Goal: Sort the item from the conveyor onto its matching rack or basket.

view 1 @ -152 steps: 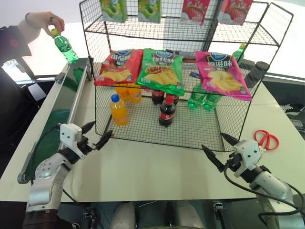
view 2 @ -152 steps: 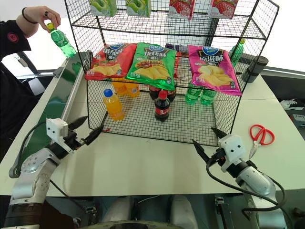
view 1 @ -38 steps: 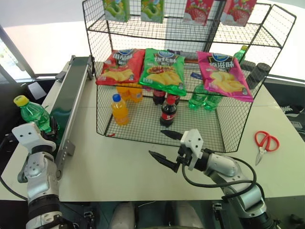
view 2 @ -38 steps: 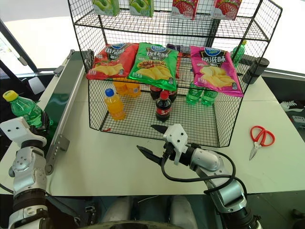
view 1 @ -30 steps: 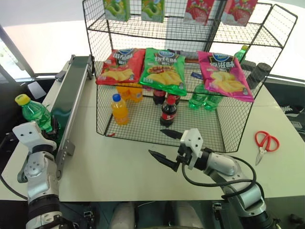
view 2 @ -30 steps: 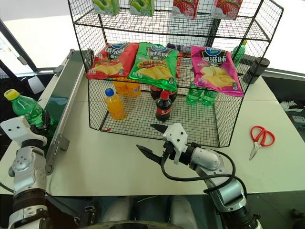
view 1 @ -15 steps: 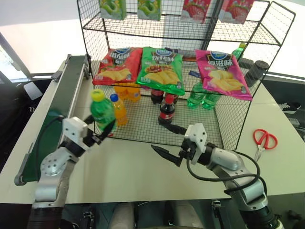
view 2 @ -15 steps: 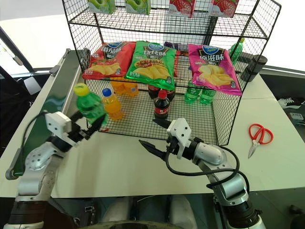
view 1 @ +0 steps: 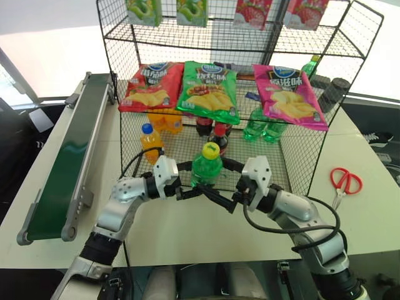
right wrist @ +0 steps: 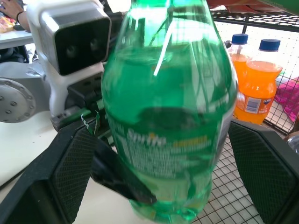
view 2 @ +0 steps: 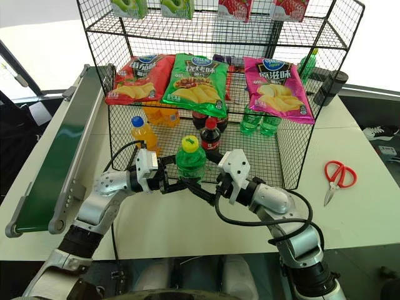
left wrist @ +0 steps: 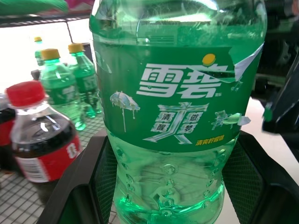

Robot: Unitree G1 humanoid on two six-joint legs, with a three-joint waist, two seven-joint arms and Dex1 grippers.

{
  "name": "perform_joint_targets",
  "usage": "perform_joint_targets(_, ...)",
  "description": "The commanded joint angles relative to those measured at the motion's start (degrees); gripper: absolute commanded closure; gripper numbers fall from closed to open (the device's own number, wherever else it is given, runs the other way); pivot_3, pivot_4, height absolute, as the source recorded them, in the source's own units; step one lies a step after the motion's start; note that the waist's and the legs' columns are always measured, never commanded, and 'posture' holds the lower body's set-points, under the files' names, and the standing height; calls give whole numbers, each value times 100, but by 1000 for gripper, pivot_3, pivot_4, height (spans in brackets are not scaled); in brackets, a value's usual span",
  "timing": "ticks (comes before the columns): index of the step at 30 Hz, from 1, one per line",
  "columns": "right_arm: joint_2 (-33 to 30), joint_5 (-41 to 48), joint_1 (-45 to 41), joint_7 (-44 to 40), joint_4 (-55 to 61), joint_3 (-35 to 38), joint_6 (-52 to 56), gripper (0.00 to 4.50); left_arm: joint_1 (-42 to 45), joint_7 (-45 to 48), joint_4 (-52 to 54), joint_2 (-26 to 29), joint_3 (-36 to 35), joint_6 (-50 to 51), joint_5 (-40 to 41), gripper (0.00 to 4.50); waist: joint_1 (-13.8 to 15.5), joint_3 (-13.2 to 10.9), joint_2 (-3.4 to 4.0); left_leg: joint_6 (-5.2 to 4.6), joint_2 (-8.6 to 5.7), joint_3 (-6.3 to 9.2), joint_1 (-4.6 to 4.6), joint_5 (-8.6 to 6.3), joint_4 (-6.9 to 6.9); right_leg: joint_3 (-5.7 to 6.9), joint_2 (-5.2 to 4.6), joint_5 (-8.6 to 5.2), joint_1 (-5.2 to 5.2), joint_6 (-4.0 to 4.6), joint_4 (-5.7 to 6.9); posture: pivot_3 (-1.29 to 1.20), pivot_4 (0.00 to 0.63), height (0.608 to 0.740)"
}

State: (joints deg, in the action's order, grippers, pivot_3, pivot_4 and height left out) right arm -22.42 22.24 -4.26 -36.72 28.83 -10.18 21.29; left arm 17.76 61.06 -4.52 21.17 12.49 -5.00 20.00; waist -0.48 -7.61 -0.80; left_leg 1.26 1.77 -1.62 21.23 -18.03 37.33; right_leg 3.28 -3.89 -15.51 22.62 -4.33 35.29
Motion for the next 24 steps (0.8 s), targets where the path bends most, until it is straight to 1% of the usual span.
perform_joint_targets(1,25,78,51,116,332,112,-5,0,255,226,-40,-145,-3,-339,13,1861,3,0,0,0,2,1,1,0,2,-1,3,0,0,0,0,0,150,740)
perform_joint_targets(5,0,115,124,159,396,127,28,0,364,346,-181,-273,-4,-410,-41,1861,7,0,0,0,4,3,0,0,4,-2,4,0,-2,0,1,0,150,740)
perform_joint_targets(7,-14,138,139,163,413,125,50,539,381,369,-205,-314,-9,-428,-54,1861,8,0,0,0,4,3,0,0,6,-3,5,0,-3,0,1,0,150,740)
perform_joint_targets(9,-33,153,160,160,435,126,59,1237,378,366,-201,-360,0,-437,-81,1861,9,0,0,0,3,4,0,0,6,-3,5,0,-3,0,1,0,150,740)
perform_joint_targets(10,-40,150,163,161,442,127,55,1508,369,372,-192,-372,2,-407,-80,1861,10,0,-1,0,4,4,0,0,6,-3,5,0,-3,0,1,0,150,740)
perform_joint_targets(11,-44,145,164,165,446,132,50,1513,355,374,-180,-381,0,-348,-69,1861,9,0,-1,0,4,4,0,0,6,-3,6,0,-3,0,1,0,150,740)
perform_joint_targets(13,-42,124,144,185,427,157,31,1513,312,339,-147,-378,-14,-187,-50,805,9,0,0,0,4,5,0,0,6,-3,6,0,-3,0,2,0,150,740)
perform_joint_targets(15,-21,86,122,230,395,185,-4,1513,256,278,-122,-355,-31,-131,-94,12,8,0,-1,0,5,5,-1,0,7,-3,6,0,-4,0,2,0,150,740)
perform_joint_targets(18,69,-35,83,447,266,351,-135,1513,133,116,-113,-278,-70,-24,-196,12,5,0,-1,0,5,5,-1,0,7,-4,6,0,-4,0,3,0,150,740)
perform_joint_targets(24,123,-585,228,1254,-294,1160,-505,1513,-343,-412,-19,-30,-359,153,-288,12,30,1,1,0,7,5,-2,0,7,-6,4,0,-5,0,4,0,150,740)
